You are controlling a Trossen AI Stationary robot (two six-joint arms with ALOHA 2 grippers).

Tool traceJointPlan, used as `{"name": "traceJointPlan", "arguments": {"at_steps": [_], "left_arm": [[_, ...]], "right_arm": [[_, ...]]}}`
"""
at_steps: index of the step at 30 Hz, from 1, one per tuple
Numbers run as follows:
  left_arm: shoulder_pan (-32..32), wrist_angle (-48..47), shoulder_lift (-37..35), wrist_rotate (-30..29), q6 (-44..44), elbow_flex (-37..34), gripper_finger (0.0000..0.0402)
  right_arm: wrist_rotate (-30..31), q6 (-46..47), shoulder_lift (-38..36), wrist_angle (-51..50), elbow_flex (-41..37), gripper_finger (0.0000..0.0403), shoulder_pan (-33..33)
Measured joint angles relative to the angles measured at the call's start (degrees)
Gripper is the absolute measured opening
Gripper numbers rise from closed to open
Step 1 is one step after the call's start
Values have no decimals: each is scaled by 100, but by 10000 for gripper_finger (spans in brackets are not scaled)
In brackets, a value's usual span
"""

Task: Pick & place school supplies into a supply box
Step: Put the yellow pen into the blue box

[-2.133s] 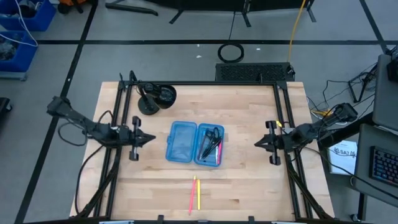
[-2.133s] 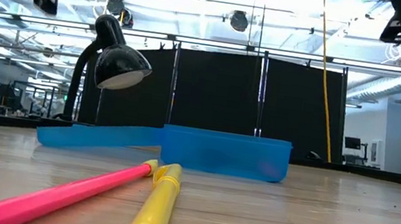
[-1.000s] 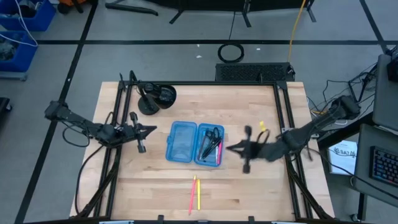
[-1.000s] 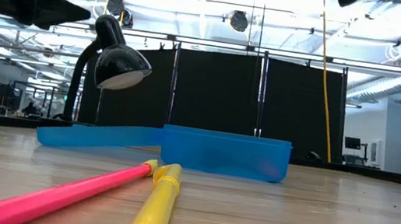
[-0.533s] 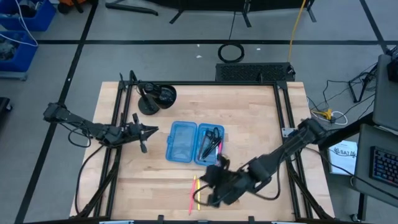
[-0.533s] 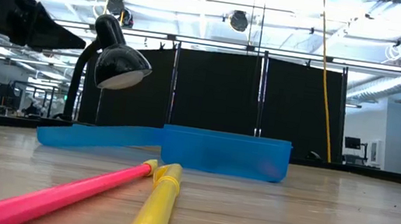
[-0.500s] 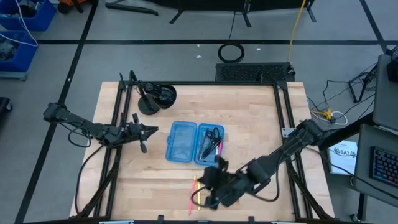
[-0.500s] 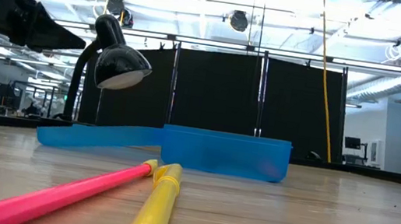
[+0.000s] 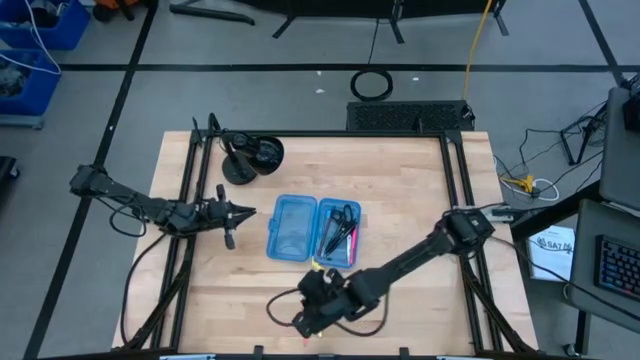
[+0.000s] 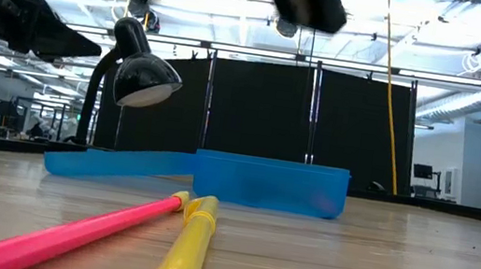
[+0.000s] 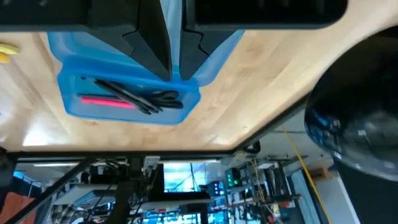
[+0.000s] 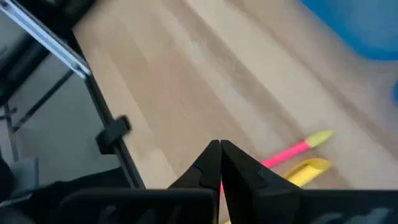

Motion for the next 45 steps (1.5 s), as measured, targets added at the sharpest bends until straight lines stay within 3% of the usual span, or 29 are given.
{"name": "traceJointPlan", "arguments": {"at_steps": [9, 14, 25, 32, 45], "left_arm": [[0, 318, 0, -5, 509, 0, 37], [0, 318, -2, -6, 480, 0, 37], [0, 316, -2, -4, 173, 0, 37], [0, 314, -2, -4, -4, 0, 37], [0, 312, -1, 0, -24, 0, 37]], "right_arm": [[-1097, 1190, 285, -374, 0, 108, -19], [-1187, 1821, 285, -727, 0, 140, 106], [-1330, 2275, 281, -860, -314, 144, 30], [-1335, 2437, 285, 373, -1038, 144, 34], [-1631, 2321, 243, 706, -1558, 144, -167]]}}
